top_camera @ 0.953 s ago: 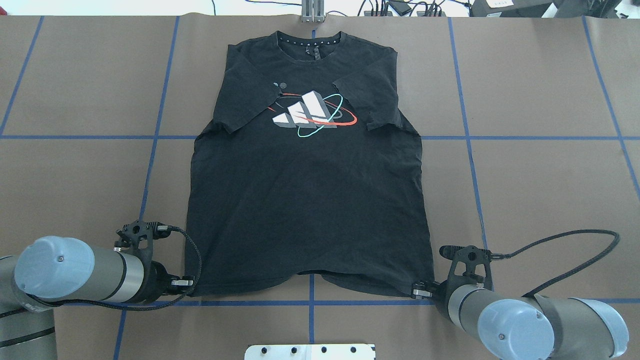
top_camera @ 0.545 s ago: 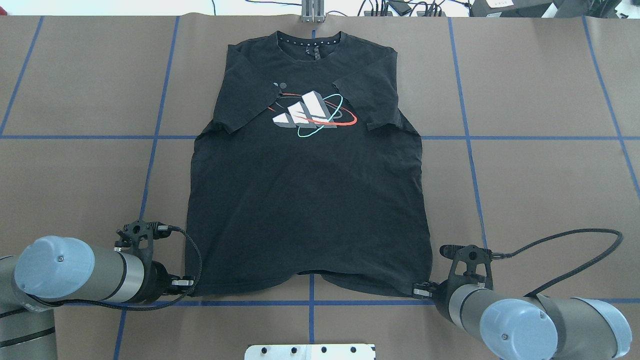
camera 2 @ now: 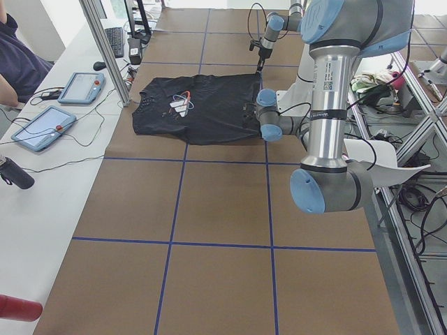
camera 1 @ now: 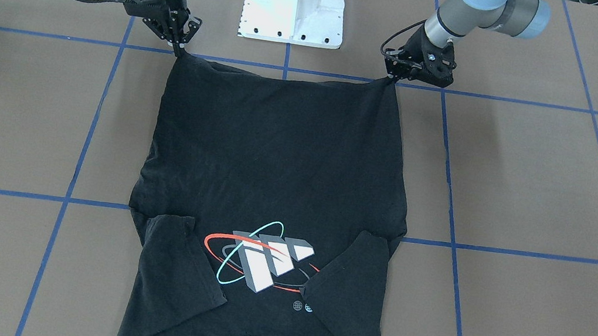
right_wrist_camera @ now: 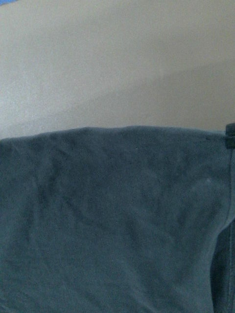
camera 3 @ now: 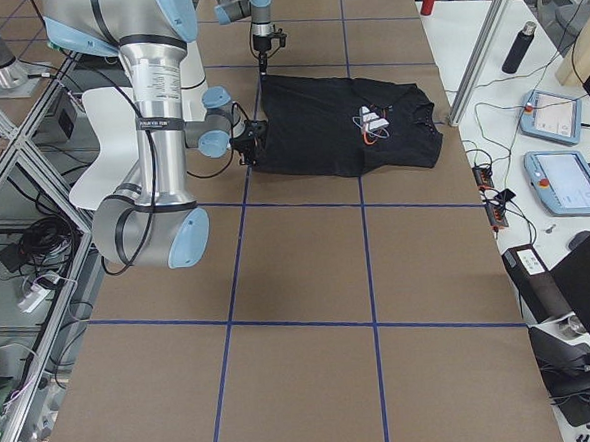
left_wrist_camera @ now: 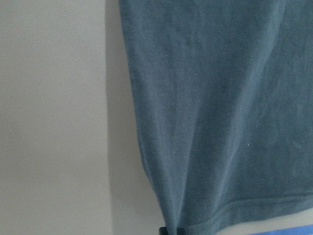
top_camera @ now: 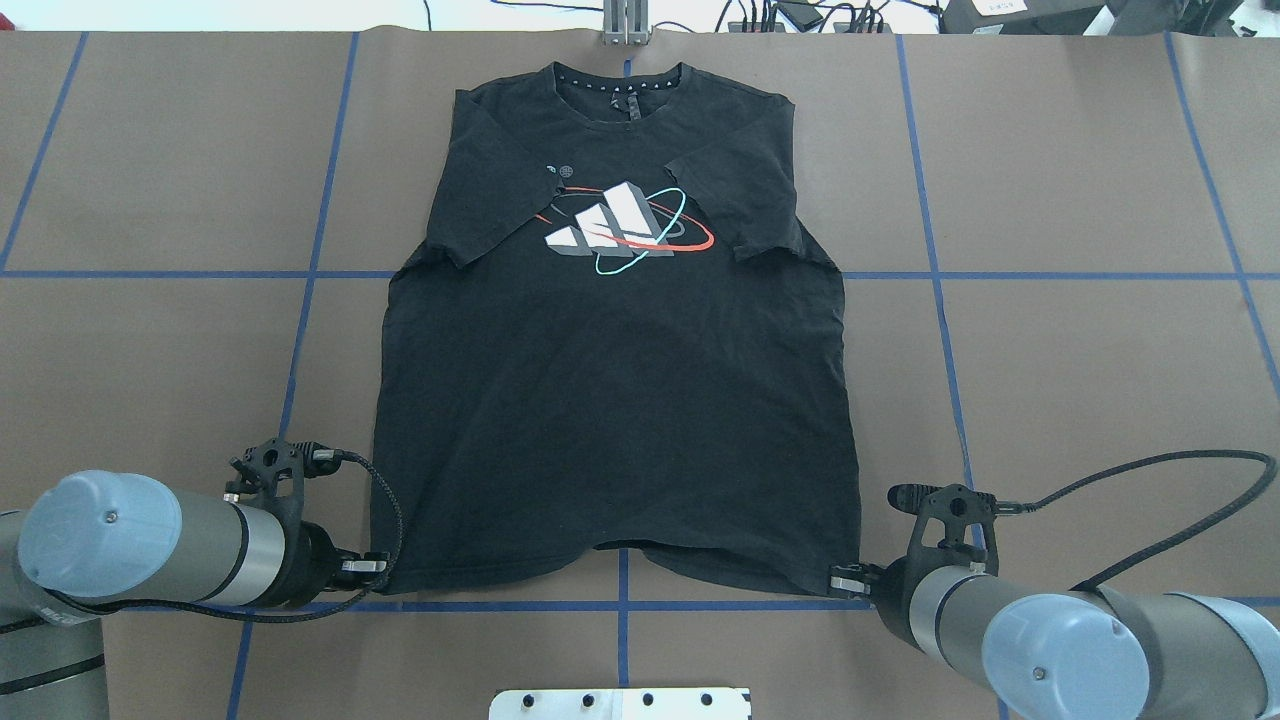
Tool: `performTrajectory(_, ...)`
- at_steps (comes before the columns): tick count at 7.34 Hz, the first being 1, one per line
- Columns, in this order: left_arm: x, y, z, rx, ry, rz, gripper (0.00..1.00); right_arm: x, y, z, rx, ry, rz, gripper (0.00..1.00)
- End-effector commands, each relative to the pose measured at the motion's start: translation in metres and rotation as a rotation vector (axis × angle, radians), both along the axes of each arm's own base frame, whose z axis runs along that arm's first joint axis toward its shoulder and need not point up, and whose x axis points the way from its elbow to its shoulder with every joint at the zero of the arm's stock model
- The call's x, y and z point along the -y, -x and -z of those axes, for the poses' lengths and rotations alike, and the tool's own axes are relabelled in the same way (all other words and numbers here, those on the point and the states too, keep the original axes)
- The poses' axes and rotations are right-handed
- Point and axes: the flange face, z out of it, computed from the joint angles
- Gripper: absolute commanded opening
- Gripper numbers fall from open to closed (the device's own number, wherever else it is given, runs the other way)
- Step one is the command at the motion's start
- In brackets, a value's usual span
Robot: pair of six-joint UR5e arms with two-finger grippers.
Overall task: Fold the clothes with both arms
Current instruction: 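Grasp the hem corners with both grippers, then lift the hem with both grippers and fold it toward the collar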
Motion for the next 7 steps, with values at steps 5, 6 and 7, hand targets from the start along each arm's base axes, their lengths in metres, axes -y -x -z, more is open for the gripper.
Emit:
performTrajectory(5, -0.039, 0.101, 0.080, -0.186, 0.063, -0.206, 0.00, -0.030, -0.116, 0.098, 0.130, 0.204, 0.251, 0.00)
performTrajectory(6, -0.043, 0.113, 0.087, -0.197, 0.058, -0.206, 0.00, -0.031, -0.117, 0.100, 0.134, 0.203, 0.254, 0.00)
performTrajectory(7, -0.040, 0.107, 0.083, -0.181, 0.062, -0.202, 0.00, -0.025, -0.119, 0.101, 0.137, 0.200, 0.236, 0.00)
